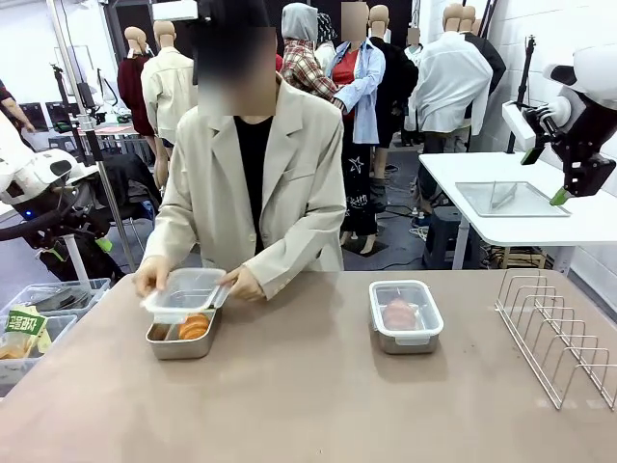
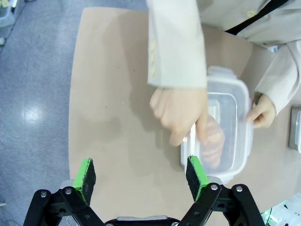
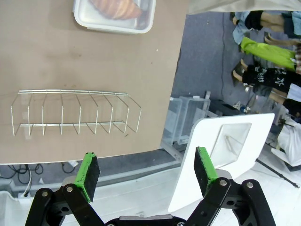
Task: Place the bread in airtight containers.
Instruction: Release when the human grabs the Airtight Container lid.
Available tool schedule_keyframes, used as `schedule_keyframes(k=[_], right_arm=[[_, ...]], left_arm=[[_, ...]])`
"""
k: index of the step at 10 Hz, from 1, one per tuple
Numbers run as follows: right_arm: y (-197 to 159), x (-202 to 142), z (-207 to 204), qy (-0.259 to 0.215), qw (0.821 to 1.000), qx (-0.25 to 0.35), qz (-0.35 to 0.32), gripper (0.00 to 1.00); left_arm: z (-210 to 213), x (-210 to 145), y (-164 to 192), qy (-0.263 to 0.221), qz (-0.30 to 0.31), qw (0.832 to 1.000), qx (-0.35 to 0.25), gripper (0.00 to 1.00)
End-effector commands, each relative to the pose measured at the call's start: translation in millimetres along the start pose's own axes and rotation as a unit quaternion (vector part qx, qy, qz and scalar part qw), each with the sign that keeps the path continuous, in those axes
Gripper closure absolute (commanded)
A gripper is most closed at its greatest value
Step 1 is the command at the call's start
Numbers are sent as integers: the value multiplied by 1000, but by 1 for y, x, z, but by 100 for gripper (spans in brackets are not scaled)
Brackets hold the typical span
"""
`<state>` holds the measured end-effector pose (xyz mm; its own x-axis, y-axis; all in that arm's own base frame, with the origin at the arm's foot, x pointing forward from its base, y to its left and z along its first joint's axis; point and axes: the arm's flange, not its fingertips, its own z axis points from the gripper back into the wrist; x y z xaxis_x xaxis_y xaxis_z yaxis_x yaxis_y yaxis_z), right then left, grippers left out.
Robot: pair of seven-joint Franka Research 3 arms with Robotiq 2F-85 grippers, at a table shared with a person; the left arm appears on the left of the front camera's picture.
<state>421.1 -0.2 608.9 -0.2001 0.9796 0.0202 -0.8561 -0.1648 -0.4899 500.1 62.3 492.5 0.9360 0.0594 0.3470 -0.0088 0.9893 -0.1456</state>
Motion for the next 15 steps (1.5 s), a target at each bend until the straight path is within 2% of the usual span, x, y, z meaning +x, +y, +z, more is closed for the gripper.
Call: schedule_keyframes(k=[1, 15], right_arm=[[1, 0, -1, -9, 1000, -1, 2, 0], [1, 0, -1, -9, 1000, -1, 2, 0]], left_arm=[[2, 0, 2, 0, -3, 1000, 6, 0], [2, 0, 2, 0, -3, 1000, 6, 0]])
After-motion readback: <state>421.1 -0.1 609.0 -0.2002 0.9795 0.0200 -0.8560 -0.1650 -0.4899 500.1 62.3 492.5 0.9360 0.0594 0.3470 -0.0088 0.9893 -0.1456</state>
